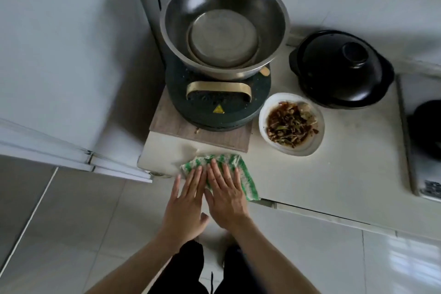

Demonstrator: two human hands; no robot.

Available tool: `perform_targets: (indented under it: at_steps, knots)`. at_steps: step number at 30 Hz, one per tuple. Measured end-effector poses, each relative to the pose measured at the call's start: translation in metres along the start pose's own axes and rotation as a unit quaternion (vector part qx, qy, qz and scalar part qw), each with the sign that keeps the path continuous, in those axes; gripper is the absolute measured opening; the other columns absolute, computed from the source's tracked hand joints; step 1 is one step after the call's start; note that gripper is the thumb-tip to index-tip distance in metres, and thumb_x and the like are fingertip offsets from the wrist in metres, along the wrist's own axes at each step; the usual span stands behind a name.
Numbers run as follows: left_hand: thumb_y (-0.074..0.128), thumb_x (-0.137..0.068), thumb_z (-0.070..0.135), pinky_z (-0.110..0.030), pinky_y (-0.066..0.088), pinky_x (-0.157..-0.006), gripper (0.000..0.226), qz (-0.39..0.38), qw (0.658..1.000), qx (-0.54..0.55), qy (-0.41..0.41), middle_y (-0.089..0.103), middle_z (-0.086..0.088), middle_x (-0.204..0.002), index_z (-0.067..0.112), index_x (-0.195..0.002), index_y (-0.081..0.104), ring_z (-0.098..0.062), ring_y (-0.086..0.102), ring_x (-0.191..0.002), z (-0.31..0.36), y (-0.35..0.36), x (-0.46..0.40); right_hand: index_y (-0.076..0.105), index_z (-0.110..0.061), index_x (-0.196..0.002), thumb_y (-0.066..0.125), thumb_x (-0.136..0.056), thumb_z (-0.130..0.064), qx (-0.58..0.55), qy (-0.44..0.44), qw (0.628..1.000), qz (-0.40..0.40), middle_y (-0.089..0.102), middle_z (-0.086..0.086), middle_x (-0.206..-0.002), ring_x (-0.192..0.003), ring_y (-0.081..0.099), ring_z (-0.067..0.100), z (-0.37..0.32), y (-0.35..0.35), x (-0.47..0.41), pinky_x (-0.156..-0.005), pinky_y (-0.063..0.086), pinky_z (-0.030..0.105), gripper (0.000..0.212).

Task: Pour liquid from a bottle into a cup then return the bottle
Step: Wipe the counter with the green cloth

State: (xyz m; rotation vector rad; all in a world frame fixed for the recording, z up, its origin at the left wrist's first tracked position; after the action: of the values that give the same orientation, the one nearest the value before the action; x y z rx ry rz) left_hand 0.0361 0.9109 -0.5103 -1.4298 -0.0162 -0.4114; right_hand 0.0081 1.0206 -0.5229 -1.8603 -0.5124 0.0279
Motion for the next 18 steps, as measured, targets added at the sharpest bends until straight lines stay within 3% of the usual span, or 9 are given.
perform_targets:
  at_steps: [3, 6, 9, 12, 18]
  knots:
    - [0.062, -0.071, 0.056, -0.055, 0.021, -0.12, 0.108, 0.009, 0.997, -0.014, -0.074, 0.017, -0.014, -0.165, 0.002, -0.155, 0.021, -0.027, 0.017, -0.153, -0.064, -0.006, 0.009, 0.018, -0.017, -0.159, 0.029, -0.102, -0.042, 0.031, -0.068, 0.997, -0.026, 0.012, 0.0, -0.167, -0.154, 0.008, 0.027, -0.065, 0.012, -0.05, -0.123, 0.001, 0.053, 0.064]
    - [0.058, -0.076, 0.057, -0.053, 0.018, -0.122, 0.107, 0.012, 0.99, -0.001, -0.138, 0.011, -0.013, -0.166, 0.002, -0.156, 0.014, -0.025, 0.008, -0.154, -0.113, -0.012, 0.011, 0.01, -0.016, -0.16, 0.01, -0.094, -0.038, 0.071, -0.121, 0.987, -0.078, 0.004, 0.0, -0.169, -0.155, 0.003, 0.029, -0.114, 0.02, -0.092, -0.123, -0.003, 0.054, 0.069]
    - [0.061, -0.075, 0.055, -0.052, 0.02, -0.122, 0.106, 0.015, 0.987, 0.008, -0.161, 0.015, -0.013, -0.166, 0.003, -0.156, 0.016, -0.026, 0.014, -0.153, -0.138, -0.016, 0.008, 0.004, -0.017, -0.16, 0.0, -0.088, -0.038, 0.099, -0.145, 0.98, -0.097, -0.002, -0.001, -0.169, -0.155, -0.001, 0.028, -0.136, 0.025, -0.117, -0.123, -0.005, 0.055, 0.076]
    - [0.064, -0.075, 0.053, -0.05, 0.018, -0.123, 0.107, 0.029, 0.984, 0.018, -0.177, 0.016, -0.014, -0.165, 0.002, -0.156, 0.016, -0.026, 0.015, -0.153, -0.146, -0.014, 0.006, 0.008, -0.018, -0.16, 0.003, -0.09, -0.038, 0.097, -0.158, 0.978, -0.096, 0.002, -0.002, -0.169, -0.155, 0.004, 0.028, -0.138, 0.026, -0.123, -0.123, -0.002, 0.055, 0.073]
    - [0.057, -0.077, 0.06, -0.05, 0.018, -0.123, 0.11, 0.042, 0.995, 0.004, -0.087, 0.014, -0.023, -0.164, -0.004, -0.155, 0.013, -0.033, 0.008, -0.154, -0.091, -0.017, -0.007, 0.021, -0.02, -0.159, 0.019, -0.099, -0.034, 0.025, -0.11, 0.992, -0.055, 0.019, -0.003, -0.167, -0.153, 0.019, 0.026, -0.091, 0.01, -0.086, -0.124, 0.005, 0.053, 0.062]
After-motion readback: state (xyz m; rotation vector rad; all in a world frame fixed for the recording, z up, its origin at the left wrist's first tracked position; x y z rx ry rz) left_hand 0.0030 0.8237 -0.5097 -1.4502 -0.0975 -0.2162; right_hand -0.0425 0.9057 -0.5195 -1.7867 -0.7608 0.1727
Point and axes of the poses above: each hand's wrist, its own x-axis away from the middle knuckle, its own y-axis out of the palm, z = x × y, the point moved 6 cm from there along -x, towards the middle knuckle
